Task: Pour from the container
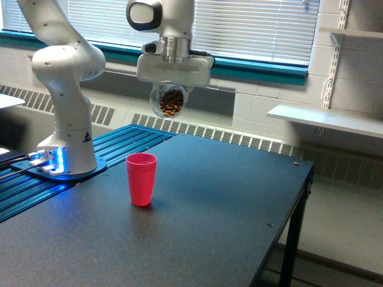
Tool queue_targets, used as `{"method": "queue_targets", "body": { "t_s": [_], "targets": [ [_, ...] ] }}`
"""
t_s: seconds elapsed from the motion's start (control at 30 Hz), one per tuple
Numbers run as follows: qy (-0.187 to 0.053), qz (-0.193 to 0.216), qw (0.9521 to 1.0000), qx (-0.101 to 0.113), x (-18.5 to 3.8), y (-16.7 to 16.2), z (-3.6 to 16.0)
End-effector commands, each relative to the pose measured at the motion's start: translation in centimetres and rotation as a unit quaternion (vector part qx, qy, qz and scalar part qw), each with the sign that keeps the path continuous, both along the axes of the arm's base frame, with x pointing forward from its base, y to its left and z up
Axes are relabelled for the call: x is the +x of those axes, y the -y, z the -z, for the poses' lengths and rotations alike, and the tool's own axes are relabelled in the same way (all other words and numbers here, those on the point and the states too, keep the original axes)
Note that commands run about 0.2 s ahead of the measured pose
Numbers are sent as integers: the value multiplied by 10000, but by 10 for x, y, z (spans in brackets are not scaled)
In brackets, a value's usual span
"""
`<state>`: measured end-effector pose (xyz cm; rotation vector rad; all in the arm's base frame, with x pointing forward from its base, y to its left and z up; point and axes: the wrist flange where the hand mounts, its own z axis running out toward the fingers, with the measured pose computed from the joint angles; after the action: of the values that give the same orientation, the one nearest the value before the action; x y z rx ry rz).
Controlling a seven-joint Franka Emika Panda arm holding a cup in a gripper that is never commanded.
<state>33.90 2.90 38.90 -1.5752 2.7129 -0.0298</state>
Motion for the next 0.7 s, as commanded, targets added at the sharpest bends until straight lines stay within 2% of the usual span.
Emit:
{"method": "queue_targets", "body": {
  "t_s": [0.03,0.4,0.7],
  "targets": [
    [-82,469,9988,74,-9,-11,0],
    [-123,820,9965,108,-21,-24,-2],
    [-92,1199,9927,137,-25,-26,-5]
  ]
}}
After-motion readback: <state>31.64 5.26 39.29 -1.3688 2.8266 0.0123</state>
